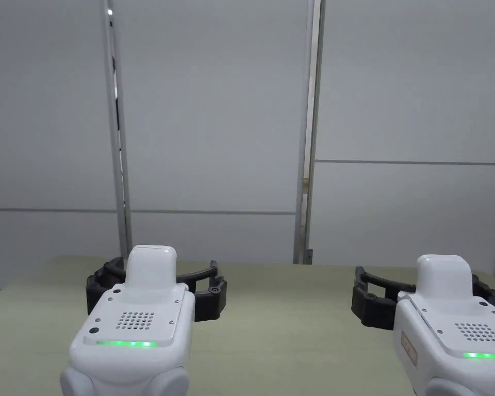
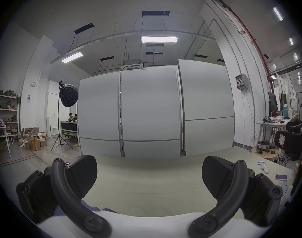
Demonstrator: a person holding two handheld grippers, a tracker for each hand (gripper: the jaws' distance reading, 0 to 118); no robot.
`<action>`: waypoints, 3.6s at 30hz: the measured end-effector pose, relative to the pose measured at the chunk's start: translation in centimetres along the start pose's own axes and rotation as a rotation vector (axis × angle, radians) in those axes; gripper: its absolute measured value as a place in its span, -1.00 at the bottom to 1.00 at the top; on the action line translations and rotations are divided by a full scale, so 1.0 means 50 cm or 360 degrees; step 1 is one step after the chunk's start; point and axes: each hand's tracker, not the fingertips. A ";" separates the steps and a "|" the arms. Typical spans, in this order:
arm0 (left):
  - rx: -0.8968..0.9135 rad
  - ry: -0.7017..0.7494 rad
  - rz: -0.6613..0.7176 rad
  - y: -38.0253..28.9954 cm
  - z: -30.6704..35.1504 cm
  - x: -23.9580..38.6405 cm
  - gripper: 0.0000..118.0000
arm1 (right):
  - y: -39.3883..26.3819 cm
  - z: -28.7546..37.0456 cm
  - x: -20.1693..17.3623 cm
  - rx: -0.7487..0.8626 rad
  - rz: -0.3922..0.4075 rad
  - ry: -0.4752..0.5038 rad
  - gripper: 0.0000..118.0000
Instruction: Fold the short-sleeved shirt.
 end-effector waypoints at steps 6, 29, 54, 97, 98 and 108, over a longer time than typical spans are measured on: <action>0.0008 0.0013 0.0021 0.001 0.001 -0.006 1.00 | -0.004 0.005 -0.003 0.0024 0.0031 0.0005 1.00; 0.0082 0.0019 0.0030 -0.008 0.025 -0.010 1.00 | -0.018 0.012 -0.013 0.0047 0.0072 0.0055 1.00; 0.0124 0.0050 0.0147 -0.008 0.045 0.006 -1.00 | -0.029 0.038 0.013 0.0129 -0.0015 -0.0082 -0.96; -0.1672 0.0496 0.0542 -0.690 -0.313 -0.477 0.40 | -0.342 -0.273 -0.475 -0.0495 0.0054 0.0728 -0.96; -0.1622 0.0529 0.0466 -0.688 -0.306 -0.487 -0.17 | -0.345 -0.277 -0.479 -0.0489 0.0047 0.0724 -0.96; -0.1175 0.0548 0.0623 -0.519 -0.261 -0.522 -0.90 | -0.283 -0.250 -0.423 -0.0454 -0.0122 0.0718 -0.96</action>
